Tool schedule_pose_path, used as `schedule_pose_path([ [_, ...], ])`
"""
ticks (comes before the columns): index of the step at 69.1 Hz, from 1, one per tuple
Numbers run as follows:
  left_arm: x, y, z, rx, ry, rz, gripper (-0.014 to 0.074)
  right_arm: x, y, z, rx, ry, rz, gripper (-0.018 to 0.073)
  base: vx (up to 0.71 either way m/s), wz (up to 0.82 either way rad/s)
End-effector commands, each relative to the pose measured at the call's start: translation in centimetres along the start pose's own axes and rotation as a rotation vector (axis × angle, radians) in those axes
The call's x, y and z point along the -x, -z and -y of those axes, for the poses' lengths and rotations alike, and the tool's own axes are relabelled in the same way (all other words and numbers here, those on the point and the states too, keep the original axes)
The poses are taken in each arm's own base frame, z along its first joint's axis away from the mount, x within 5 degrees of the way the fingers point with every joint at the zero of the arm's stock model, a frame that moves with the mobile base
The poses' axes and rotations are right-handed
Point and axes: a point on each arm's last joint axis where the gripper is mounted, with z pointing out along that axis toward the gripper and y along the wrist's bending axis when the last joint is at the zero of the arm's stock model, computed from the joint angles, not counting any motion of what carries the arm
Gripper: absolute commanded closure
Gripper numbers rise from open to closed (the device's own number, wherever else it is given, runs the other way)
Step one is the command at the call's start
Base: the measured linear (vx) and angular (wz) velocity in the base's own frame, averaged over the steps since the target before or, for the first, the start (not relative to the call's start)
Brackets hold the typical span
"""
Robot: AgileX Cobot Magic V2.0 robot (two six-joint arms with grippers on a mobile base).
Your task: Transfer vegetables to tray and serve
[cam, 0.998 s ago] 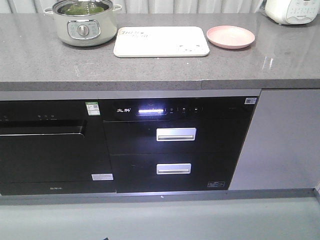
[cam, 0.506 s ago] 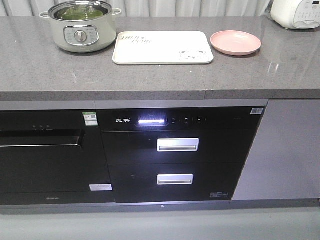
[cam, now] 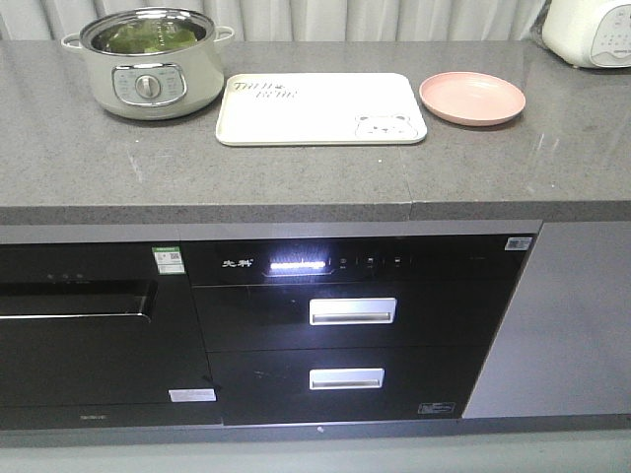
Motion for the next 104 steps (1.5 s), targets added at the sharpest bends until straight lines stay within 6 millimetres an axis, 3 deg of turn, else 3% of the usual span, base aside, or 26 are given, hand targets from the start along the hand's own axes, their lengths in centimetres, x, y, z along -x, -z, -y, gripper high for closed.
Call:
schedule_pose_path([
  [1,-0.09,-0.01,0.13,-0.022,0.010,0.054,0.0602,0.18,0.02,-0.02,0.003,0.010,0.064,0.0562,0.13,-0.01],
  [104,-0.09,-0.01,0.13,-0.022,0.010,0.054,0.0602,0.18,0.02,-0.02,0.003,0.010,0.064,0.0562,0.12,-0.01],
])
